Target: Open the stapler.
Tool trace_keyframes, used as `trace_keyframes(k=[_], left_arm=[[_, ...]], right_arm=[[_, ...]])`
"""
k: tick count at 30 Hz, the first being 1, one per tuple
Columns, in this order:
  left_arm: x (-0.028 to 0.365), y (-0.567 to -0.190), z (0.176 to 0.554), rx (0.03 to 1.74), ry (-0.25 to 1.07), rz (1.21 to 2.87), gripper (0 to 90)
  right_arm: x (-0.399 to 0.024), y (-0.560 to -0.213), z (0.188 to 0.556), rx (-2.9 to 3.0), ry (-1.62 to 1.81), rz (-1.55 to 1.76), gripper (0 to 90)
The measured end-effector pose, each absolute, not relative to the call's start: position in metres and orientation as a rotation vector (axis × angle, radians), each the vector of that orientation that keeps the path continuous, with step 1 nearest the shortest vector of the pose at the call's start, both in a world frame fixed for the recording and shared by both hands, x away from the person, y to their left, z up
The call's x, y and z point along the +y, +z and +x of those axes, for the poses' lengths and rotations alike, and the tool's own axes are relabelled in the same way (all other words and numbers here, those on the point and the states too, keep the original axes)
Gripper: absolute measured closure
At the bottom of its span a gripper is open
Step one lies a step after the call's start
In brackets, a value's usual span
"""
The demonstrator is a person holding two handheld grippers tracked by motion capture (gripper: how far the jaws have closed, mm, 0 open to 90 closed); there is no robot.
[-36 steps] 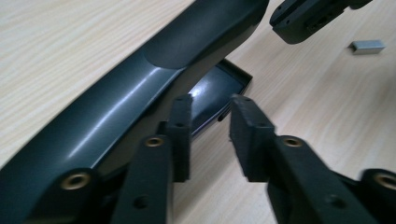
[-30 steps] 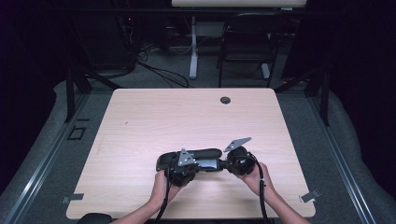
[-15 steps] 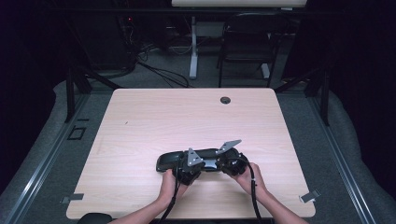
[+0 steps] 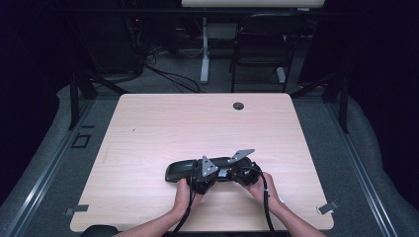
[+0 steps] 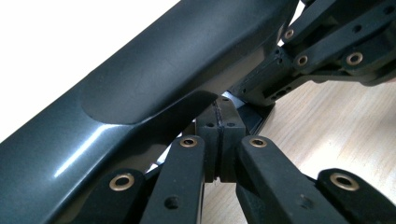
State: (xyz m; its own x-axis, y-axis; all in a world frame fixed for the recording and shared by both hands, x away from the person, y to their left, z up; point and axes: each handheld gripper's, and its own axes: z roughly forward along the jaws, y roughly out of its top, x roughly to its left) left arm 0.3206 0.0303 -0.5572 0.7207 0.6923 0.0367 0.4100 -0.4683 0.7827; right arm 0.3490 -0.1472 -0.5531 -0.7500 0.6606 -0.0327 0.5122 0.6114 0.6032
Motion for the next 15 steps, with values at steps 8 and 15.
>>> trace_keyframes(k=[8, 15], left_arm=[[0.0299, -0.5605, 0.321, 0.841, 0.457, 2.101, 89.9], [0.0318, -0.563, 0.3221, 0.854, 0.461, 2.092, 89.9]], right_arm=[[-0.1472, -0.5532, 0.3479, 2.587, 0.838, 0.927, 90.0], [-0.1483, -0.5539, 0.3477, 2.588, 0.862, 0.931, 90.0]])
